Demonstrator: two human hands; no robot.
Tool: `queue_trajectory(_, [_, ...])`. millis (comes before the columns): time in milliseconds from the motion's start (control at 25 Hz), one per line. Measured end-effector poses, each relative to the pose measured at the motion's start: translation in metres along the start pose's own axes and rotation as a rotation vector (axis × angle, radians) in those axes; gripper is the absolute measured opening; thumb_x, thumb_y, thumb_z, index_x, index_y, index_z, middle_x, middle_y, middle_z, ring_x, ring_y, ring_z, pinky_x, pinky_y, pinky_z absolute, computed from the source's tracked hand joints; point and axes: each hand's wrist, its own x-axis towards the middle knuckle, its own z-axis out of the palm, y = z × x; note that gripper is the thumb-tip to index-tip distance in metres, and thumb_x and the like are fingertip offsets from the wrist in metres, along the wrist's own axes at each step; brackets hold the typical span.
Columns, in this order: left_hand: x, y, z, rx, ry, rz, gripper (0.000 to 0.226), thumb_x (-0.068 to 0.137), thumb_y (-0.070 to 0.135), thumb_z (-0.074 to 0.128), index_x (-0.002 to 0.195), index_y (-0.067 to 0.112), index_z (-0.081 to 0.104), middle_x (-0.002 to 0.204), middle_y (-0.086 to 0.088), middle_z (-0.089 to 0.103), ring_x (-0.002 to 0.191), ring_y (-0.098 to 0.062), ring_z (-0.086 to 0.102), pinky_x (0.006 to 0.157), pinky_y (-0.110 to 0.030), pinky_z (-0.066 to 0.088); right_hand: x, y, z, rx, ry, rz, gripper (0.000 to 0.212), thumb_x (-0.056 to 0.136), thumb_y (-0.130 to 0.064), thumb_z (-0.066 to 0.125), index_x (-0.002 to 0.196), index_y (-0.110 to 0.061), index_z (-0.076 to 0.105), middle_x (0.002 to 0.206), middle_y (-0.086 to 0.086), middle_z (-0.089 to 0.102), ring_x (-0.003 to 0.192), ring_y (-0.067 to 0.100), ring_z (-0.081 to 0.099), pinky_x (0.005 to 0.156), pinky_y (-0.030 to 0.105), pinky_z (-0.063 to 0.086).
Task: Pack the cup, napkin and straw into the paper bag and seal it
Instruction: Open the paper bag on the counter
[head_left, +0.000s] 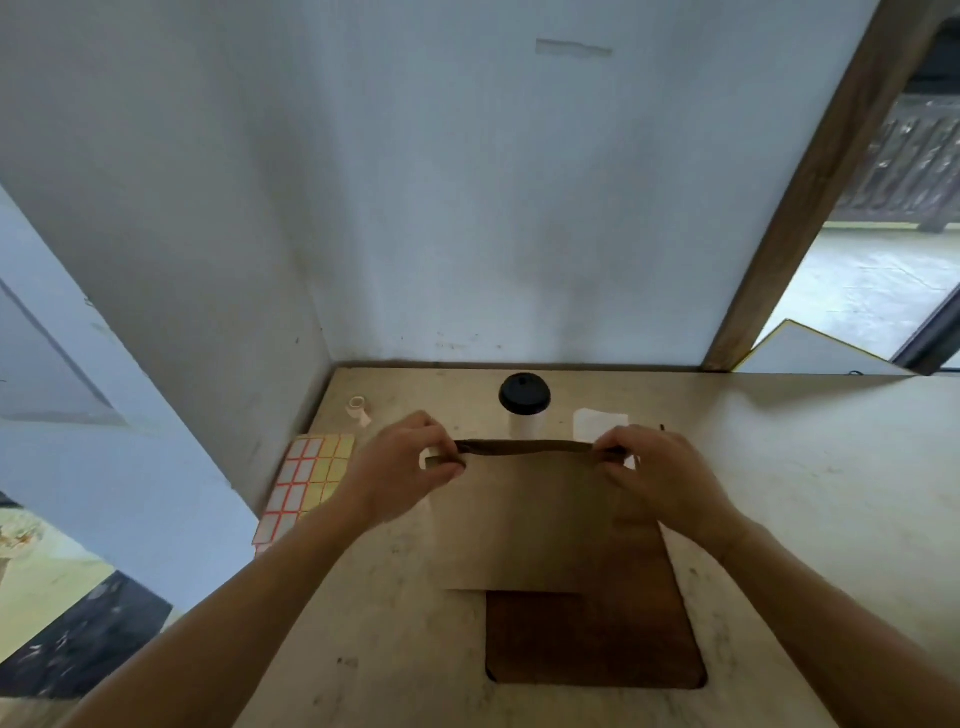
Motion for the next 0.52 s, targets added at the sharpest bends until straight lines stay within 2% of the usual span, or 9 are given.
queue_trajectory(80, [-0.012,0.018,0.013,-0.003,-0.017,0.009,0.005,0.083,0.032,0.069,0.086,0.030,0.066,0.096,0.016,0.054,0.086,-0.004,0.056,0.079,-0.033,0.053,-0.026,0.003,-0.011,-0.011,0.025,0.020,0.018,0.085,-0.014,0.070,0.100,-0.024,0.070,0.090,-0.011,0.067,0.079,0.001,0.057,0.074,0.015,0.045])
queue_trajectory(520, [-0.055,0.076,0.049,0.008,-0.035,0.018,0.006,0.085,0.032,0.069,0.090,0.029,0.068,0.099,0.018,0.054,0.087,-0.003,0.056,0.077,-0.028,0.051,-0.104,0.017,-0.035,-0.019,0.018,0.082,0.016,0.087,-0.019,0.067,0.100,-0.028,0.069,0.090,-0.021,0.060,0.086,0.004,0.058,0.081,0.028,0.051])
